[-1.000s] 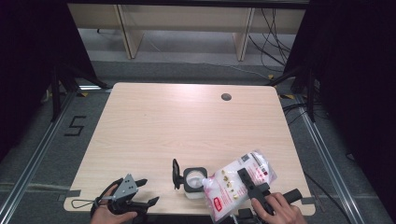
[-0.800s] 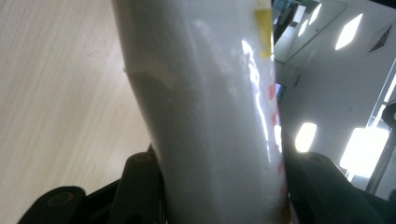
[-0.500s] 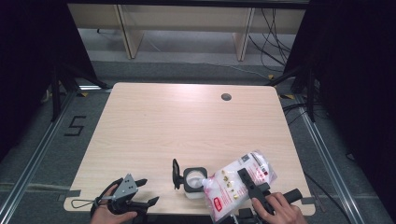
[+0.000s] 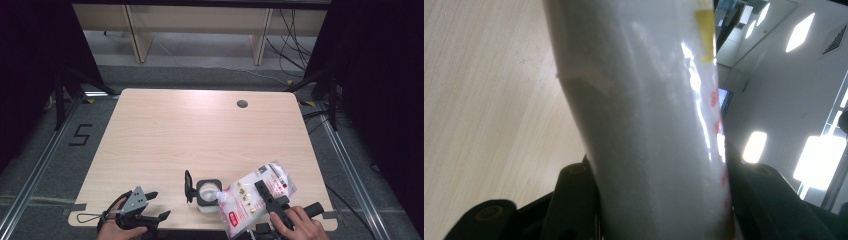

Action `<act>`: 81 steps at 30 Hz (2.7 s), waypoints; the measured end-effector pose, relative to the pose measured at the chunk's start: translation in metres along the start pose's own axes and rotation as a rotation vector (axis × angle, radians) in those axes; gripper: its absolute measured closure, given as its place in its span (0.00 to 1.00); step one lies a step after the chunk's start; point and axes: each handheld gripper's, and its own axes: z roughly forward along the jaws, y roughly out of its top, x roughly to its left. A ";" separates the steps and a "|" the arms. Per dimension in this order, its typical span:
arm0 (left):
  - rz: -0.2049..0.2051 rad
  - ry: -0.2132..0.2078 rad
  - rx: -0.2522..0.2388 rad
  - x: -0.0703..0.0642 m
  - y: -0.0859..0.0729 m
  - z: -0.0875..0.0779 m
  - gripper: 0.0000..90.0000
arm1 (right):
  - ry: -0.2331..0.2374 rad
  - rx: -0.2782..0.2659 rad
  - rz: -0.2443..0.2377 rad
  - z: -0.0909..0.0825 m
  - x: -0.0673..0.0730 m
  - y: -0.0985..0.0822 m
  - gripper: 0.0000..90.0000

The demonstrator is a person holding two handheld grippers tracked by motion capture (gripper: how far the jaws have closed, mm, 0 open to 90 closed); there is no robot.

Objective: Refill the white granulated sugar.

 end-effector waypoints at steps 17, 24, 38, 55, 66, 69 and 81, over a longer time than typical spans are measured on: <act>0.025 0.000 0.002 0.001 0.000 0.000 0.27 | 0.011 0.006 0.018 0.001 0.000 0.001 0.67; 0.023 0.000 0.000 0.002 0.000 0.000 0.27 | 0.014 -0.002 0.016 0.001 0.000 0.002 0.67; 0.023 0.000 0.001 0.001 0.000 0.000 0.27 | 0.011 -0.008 0.001 0.001 -0.003 0.004 0.67; -0.004 0.005 0.000 0.000 0.000 -0.001 0.27 | 0.033 -0.033 0.033 0.007 0.002 -0.003 0.68; -0.010 0.002 -0.004 0.000 0.000 0.000 0.27 | 0.078 -0.033 0.044 0.014 0.013 -0.007 0.70; -0.008 0.002 -0.001 0.000 0.000 0.000 0.27 | 0.075 -0.032 0.052 0.015 0.016 -0.007 0.70; -0.009 0.003 -0.003 0.000 0.000 0.000 0.27 | 0.107 -0.045 0.044 0.020 0.023 -0.005 0.70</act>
